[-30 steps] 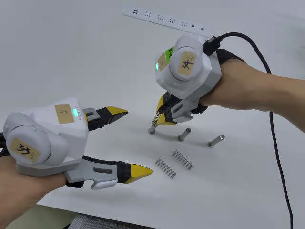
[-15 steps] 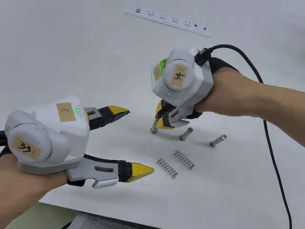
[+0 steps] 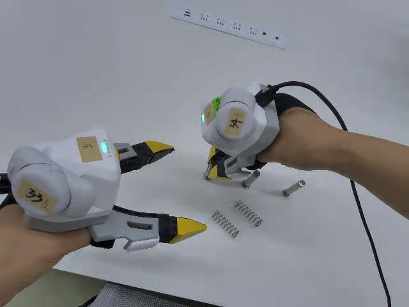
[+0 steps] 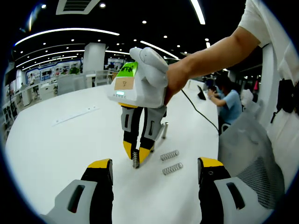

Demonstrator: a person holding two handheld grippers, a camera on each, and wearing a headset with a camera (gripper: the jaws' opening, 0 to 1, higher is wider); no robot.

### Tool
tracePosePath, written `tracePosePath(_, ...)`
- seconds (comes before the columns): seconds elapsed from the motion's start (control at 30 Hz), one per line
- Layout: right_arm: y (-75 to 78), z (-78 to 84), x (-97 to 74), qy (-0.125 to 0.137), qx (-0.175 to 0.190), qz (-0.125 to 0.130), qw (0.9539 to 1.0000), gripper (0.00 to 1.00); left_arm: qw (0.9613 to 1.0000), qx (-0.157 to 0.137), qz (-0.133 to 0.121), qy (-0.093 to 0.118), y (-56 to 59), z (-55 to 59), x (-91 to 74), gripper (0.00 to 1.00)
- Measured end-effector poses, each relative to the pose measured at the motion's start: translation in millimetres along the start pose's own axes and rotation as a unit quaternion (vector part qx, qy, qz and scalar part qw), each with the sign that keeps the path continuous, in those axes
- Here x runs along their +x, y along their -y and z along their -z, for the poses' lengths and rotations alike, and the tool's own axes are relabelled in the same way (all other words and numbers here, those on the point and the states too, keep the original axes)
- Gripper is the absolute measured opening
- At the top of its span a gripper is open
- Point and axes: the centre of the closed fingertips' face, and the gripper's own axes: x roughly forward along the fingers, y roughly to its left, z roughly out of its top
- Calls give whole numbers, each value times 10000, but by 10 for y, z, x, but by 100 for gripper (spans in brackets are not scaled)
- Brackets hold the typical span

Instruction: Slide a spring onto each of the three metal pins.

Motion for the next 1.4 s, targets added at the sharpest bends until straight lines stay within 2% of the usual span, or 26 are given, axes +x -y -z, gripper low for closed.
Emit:
tracePosePath(0.6,8,-11,8,24,54,-20,10000,16,10000,21,15,-13,14,-21,1,75)
tracePosePath(0.83,21,-32,-84,131,126,58,9998,21,10000,66,45,-35,2,-1,-5,75)
tracePosePath(1.1,60,-95,-307,512,404,228,9976,31,9997,179,91,-100,4,-2,-17,75)
tracePosePath(1.4,29,-128,-659,1060,798,476,9900,42,9989,363,200,-222,18,16,-23,75)
